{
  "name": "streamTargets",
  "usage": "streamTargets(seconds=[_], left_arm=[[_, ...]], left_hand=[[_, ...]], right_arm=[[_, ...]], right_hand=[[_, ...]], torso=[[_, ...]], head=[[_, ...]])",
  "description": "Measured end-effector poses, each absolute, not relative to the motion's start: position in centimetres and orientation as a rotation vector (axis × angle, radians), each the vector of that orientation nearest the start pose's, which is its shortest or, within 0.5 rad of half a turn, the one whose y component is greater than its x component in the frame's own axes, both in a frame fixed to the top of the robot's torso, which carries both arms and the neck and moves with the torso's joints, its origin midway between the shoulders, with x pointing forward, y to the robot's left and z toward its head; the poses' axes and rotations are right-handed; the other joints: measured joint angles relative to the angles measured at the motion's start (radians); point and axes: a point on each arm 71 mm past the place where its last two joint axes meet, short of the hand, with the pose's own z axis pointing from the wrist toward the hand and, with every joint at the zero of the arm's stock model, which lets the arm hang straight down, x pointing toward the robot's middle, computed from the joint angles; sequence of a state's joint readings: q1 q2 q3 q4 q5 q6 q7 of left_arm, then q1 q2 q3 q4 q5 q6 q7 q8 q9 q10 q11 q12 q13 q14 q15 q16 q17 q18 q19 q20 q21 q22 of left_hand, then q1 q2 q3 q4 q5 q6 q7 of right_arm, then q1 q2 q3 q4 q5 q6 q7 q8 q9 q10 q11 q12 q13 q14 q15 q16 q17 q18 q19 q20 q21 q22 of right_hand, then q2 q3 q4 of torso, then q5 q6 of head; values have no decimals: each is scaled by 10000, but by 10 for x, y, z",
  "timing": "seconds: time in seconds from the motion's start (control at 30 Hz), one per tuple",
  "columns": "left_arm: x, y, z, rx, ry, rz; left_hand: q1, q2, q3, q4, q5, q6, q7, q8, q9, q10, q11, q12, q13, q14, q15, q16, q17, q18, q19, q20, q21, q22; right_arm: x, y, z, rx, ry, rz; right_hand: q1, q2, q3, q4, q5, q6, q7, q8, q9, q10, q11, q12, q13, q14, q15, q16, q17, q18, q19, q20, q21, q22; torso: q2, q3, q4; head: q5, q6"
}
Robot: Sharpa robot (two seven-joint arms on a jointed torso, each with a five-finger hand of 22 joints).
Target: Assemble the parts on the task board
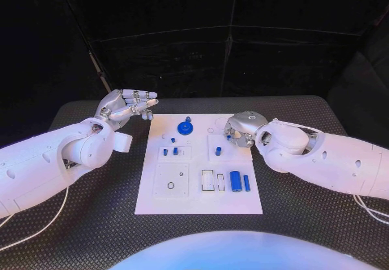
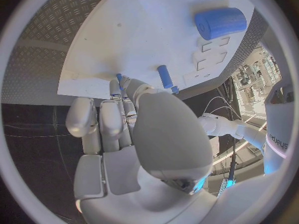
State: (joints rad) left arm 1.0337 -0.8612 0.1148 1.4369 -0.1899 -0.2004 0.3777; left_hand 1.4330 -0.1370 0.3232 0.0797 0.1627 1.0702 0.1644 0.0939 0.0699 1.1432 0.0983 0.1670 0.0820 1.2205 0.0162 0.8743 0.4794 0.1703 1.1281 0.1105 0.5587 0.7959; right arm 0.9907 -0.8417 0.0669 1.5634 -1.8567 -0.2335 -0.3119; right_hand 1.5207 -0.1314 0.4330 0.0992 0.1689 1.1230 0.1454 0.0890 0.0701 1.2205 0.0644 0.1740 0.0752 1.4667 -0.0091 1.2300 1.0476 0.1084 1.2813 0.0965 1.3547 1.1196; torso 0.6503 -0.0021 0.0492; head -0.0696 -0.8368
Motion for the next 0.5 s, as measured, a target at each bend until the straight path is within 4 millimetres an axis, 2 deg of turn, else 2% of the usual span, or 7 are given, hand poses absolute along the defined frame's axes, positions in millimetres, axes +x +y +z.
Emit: streamTargets(seconds=[0.3, 0.5], left_arm=[[491, 242, -208, -10367, 14451, -15271], [491, 242, -208, -10374, 14455, -15265]], left_hand=[[0, 0, 0, 0, 0, 0, 0, 0, -10, -71, 0, -1, -9, 0, 0, 0, -10, -2, -28, 28, 0, -10], [0, 0, 0, 0, 0, -2, 2, 0, -10, -71, -1, -1, -8, 0, 0, 0, -9, -3, -28, 28, 0, -9]], right_arm=[[447, -194, -225, -3158, 16808, 4078], [437, -180, -209, -3174, 16476, 4767]], right_hand=[[0, 0, 0, 0, 0, 0, 0, -1, -1, 0, 0, 0, 0, 0, 1, -5, 0, 0, 36, -36, 43, 31], [-38, -39, 24, -25, 0, 36, -37, -1, -1, 0, 0, 0, -1, 0, 1, 36, 1, 1, 71, 0, 43, 60]], torso=[[-3, -4, 0], [-3, -4, 0]], head=[[2, -15], [45, 4]])
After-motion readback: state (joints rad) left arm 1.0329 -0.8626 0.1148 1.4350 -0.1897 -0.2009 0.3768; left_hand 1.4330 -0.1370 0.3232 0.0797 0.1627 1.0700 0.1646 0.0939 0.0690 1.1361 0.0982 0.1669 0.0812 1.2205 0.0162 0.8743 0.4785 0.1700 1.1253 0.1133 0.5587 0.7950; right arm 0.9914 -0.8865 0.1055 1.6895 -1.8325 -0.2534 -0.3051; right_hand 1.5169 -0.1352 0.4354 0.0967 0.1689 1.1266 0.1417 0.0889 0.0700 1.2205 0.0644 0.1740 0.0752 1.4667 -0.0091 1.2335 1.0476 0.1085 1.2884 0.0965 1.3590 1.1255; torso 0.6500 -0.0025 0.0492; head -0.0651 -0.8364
